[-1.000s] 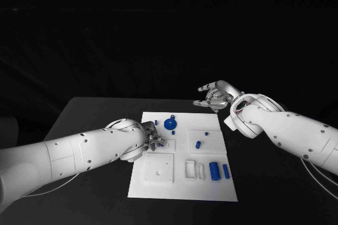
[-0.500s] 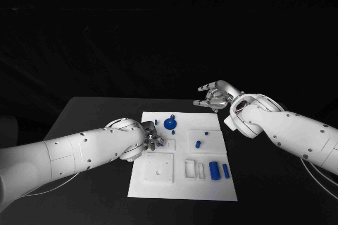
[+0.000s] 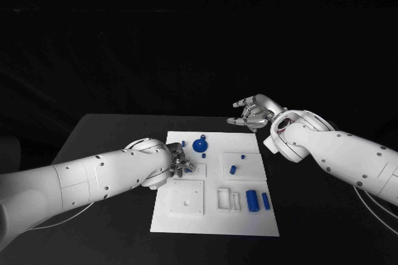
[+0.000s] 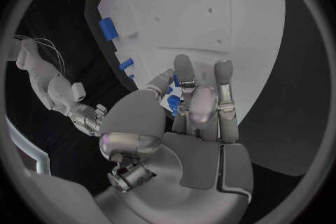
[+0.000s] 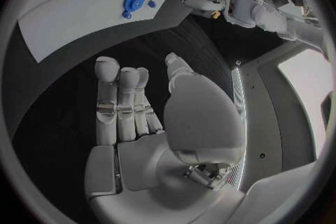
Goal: Assemble the parts on the task board
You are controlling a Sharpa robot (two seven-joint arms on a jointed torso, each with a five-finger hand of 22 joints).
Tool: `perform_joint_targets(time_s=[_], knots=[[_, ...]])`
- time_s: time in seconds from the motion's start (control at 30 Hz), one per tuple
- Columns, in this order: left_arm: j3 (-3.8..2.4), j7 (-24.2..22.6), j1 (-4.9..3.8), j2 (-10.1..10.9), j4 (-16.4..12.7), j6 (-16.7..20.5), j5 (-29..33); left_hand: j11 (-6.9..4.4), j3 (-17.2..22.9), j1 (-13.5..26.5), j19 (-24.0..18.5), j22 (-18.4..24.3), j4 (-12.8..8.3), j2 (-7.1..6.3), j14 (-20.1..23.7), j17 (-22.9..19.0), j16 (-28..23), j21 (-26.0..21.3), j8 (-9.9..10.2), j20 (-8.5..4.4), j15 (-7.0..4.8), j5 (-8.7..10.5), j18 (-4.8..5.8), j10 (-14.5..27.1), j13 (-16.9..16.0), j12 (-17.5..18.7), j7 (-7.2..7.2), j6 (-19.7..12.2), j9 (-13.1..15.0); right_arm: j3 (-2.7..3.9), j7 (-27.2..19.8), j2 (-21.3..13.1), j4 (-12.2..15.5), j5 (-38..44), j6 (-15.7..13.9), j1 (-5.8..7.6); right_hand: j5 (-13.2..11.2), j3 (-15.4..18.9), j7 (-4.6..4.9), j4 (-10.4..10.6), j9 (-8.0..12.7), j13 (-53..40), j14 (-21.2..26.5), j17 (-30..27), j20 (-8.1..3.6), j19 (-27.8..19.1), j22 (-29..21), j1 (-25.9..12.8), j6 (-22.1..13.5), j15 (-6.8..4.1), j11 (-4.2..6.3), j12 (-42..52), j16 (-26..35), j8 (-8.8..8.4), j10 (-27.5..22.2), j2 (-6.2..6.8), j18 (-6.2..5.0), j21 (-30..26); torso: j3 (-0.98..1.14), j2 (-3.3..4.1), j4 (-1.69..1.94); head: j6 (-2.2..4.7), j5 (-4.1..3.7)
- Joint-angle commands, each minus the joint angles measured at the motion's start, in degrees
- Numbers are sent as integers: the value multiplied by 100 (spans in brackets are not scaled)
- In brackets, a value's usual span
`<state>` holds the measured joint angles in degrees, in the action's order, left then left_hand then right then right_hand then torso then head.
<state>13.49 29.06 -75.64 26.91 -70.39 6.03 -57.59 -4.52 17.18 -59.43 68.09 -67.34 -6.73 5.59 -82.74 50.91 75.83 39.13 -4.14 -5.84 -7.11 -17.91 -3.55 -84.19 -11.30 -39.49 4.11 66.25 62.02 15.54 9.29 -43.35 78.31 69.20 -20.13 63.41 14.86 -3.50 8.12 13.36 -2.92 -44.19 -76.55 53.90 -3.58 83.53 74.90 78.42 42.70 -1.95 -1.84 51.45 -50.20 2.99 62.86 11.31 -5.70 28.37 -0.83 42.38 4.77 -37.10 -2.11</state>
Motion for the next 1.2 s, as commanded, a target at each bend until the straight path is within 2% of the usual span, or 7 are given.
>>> perform_joint_targets(time_s=[0.03,0.7,0.77,0.87,0.93,1.03,1.2], knots=[[16,77,25,-46,16,-262,-5,-68,-9,-64,45,-5,-27,94,6,-8,1,-33,-18,0,-20,17,-33,-264,2,-9,-787,1396,1112,3,-25,5,3,9,57,-3,28,13,-10,6,-9,5,-10,-3,9,41,323,-37,29,-44,15,28,-22,1,11,-1,-88,4,2,3,-6,-1,-6],[16,133,26,-155,175,-429,-5,-67,-89,-46,76,-70,10,78,6,-16,-6,-111,-21,-17,-20,120,-8,-264,1,-7,-788,1395,1091,3,-25,5,3,2,52,-3,36,26,-11,34,-10,5,-13,-2,9,41,321,-28,37,-45,15,29,-22,2,11,0,-89,-3,4,-1,0,-3,-19],[16,139,26,-171,199,-456,-3,-68,-137,-47,81,-84,25,48,5,-13,-4,-125,-24,-15,-20,190,-7,-264,1,-8,-791,1399,1093,3,-26,5,3,-1,52,-3,36,26,-11,34,-10,5,-13,-2,9,41,321,-28,37,-45,15,29,-22,2,11,0,-89,-3,6,-2,1,-6,-24],[16,144,27,-187,223,-477,-1,-66,-250,-40,88,-101,90,8,8,-19,-8,-148,-23,-14,-19,451,-6,-264,1,-6,-795,1404,1089,3,-26,6,2,-3,50,-3,36,26,-11,34,-10,5,-13,-2,9,41,321,-28,37,-45,15,29,-22,2,11,0,-89,-3,5,-3,0,-8,-23],[16,147,29,-198,241,-487,0,-67,-394,-8,97,-115,191,-75,9,-30,-16,-165,-21,-15,-21,546,-5,-265,2,-5,-801,1407,1082,3,-26,9,-1,-5,49,-3,39,31,-10,50,-9,5,-15,-2,8,44,321,-33,31,-45,15,30,-21,1,13,6,-89,-5,3,1,-3,-7,-21],[16,149,34,-210,262,-487,1,-67,-554,-72,113,-148,335,-145,11,-52,-32,-220,-18,-22,-22,571,7,-265,7,7,-803,1404,1060,3,-26,10,-2,-6,49,-3,39,31,-10,50,-9,5,-15,-2,8,44,321,-33,31,-45,15,30,-21,1,13,6,-89,-5,2,1,-3,-6,-22],[16,151,41,-223,292,-482,2,-65,-676,-4,130,-178,445,-288,15,-85,-58,-258,-13,-32,-26,585,16,-265,18,33,-802,1386,1026,3,-28,10,-4,-8,47,-3,39,31,-10,50,-9,5,-15,-2,8,44,321,-33,31,-45,15,30,-21,1,13,6,-89,-5,-1,-5,1,-10,-31]])
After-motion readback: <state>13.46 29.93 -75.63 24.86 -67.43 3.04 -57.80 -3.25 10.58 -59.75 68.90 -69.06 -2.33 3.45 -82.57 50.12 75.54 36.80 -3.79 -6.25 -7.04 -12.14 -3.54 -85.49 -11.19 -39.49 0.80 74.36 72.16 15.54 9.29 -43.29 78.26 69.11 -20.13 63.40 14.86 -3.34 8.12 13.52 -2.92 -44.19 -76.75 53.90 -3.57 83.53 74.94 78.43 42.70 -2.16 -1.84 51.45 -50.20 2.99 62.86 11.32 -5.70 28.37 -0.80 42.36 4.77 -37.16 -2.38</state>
